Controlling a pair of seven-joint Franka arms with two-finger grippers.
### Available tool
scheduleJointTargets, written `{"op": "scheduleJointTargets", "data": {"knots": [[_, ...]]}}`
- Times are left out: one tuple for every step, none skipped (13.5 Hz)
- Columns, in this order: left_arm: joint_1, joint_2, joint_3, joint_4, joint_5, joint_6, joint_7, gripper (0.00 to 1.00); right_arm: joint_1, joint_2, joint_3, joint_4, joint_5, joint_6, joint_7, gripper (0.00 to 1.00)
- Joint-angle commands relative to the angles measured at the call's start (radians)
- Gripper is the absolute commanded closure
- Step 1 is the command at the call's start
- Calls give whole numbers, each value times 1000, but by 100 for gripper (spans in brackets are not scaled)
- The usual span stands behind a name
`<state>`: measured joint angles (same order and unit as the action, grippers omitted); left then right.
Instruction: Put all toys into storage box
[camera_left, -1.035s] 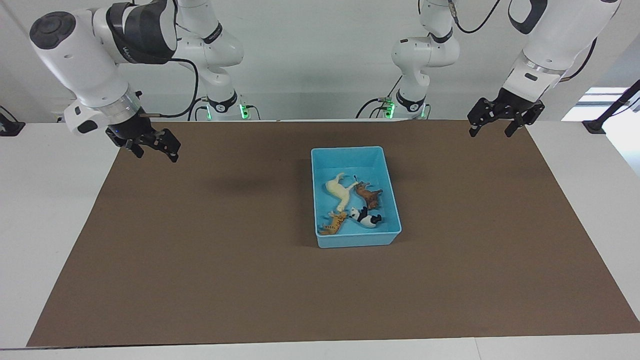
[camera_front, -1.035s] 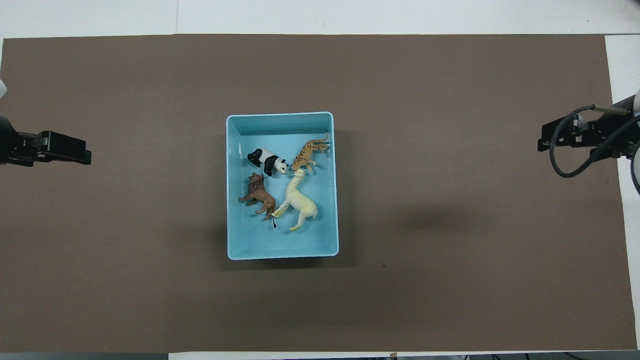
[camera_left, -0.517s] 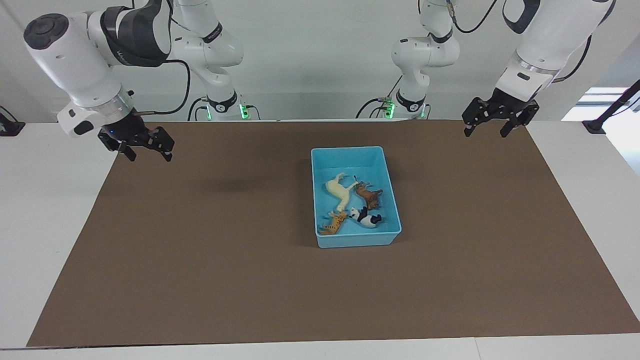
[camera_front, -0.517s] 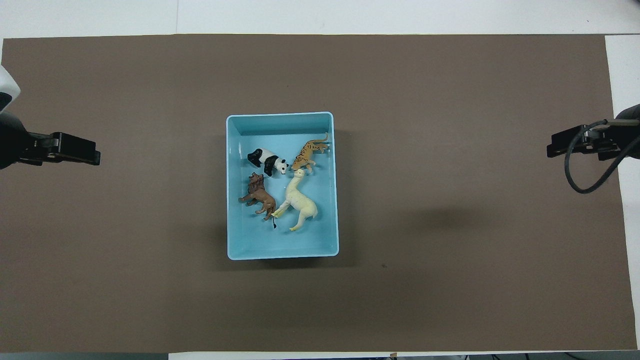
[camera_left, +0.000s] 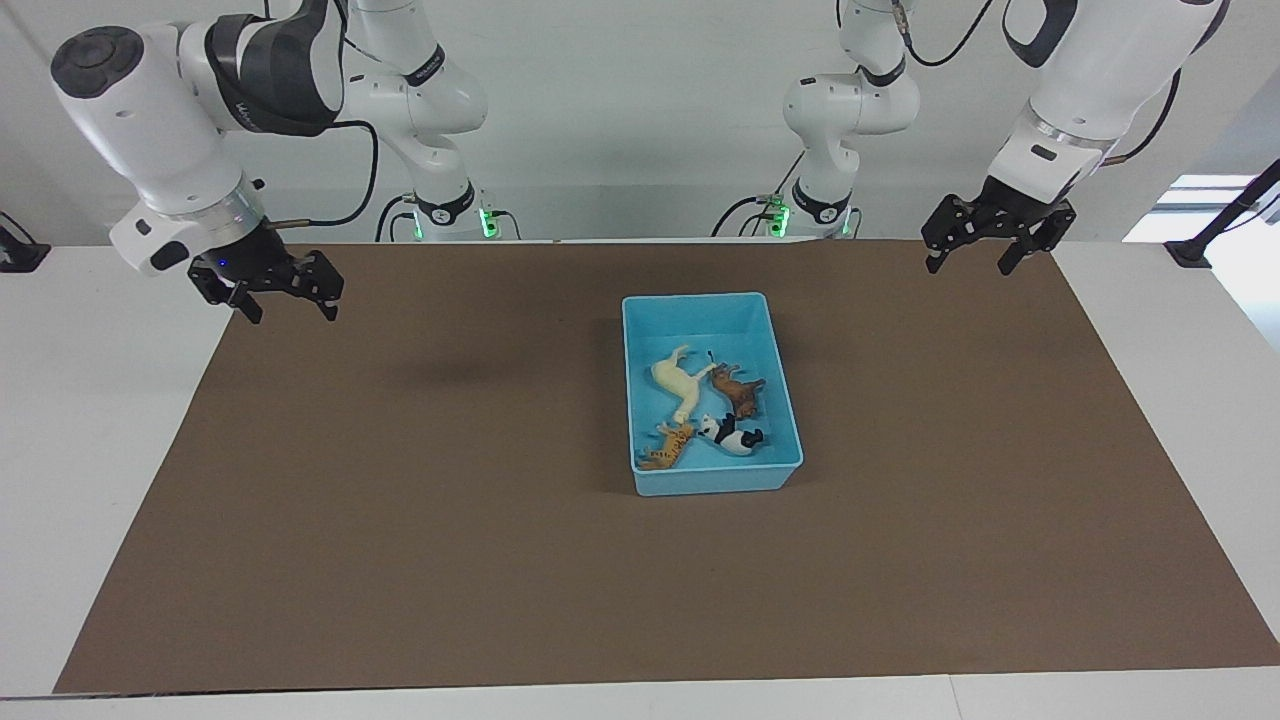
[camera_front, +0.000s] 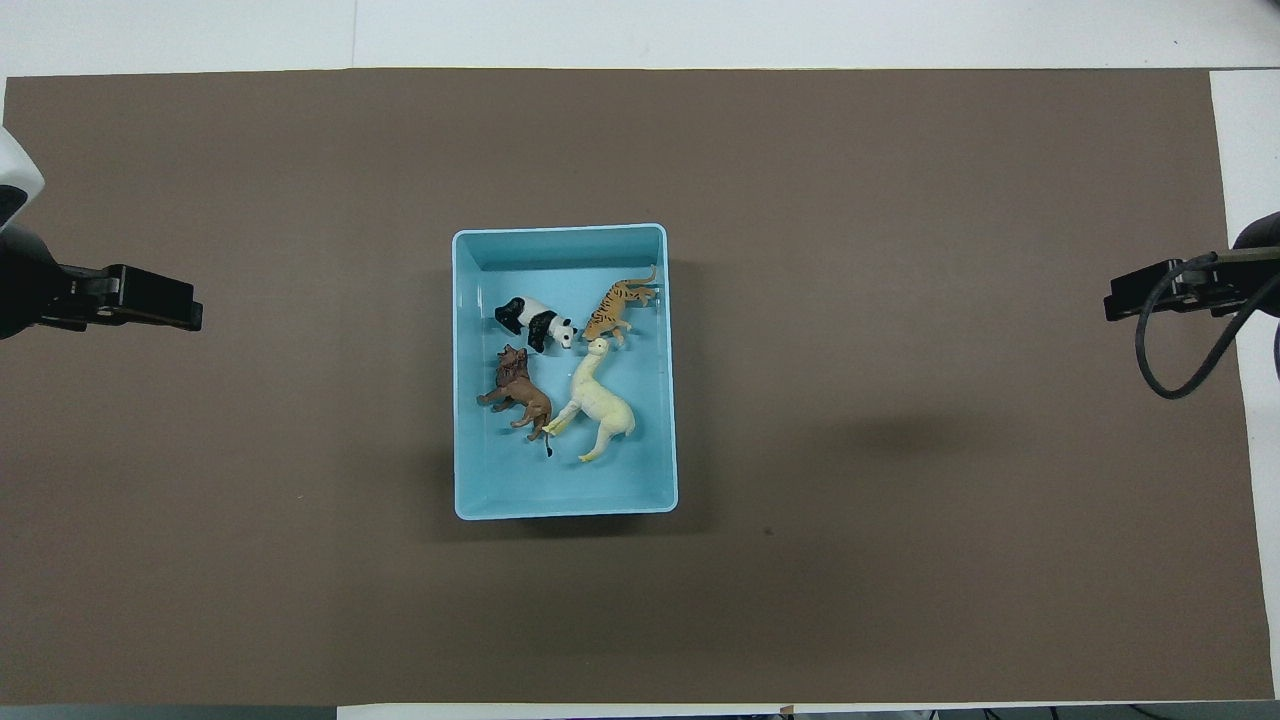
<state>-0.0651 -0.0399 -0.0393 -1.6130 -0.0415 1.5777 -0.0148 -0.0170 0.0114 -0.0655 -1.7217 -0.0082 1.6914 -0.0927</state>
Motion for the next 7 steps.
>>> {"op": "scheduleJointTargets", "data": {"knots": [[-4, -18, 6, -16, 8, 7, 9, 0, -11, -24, 9, -30, -19, 16, -18, 0], [-4, -18, 6, -16, 8, 5, 9, 0, -11, -24, 9, -30, -19, 14, -18, 0], [-4, -18, 6, -16, 8, 5, 9, 0, -9, -24, 9, -30, -19, 10, -18, 0], [-4, -18, 6, -16, 8, 7, 9, 0, -8, -24, 9, -29, -19, 8, -18, 0], [-4, -18, 6, -16, 8, 7, 9, 0, -6, -24, 10, -29, -19, 8, -19, 0], [-4, -18, 6, -16, 8, 7, 9, 0, -6, -22, 10, -26, -19, 8, -18, 0], [-4, -18, 6, -16, 8, 7, 9, 0, -6, -21, 10, -22, -18, 8, -19, 0]]}}
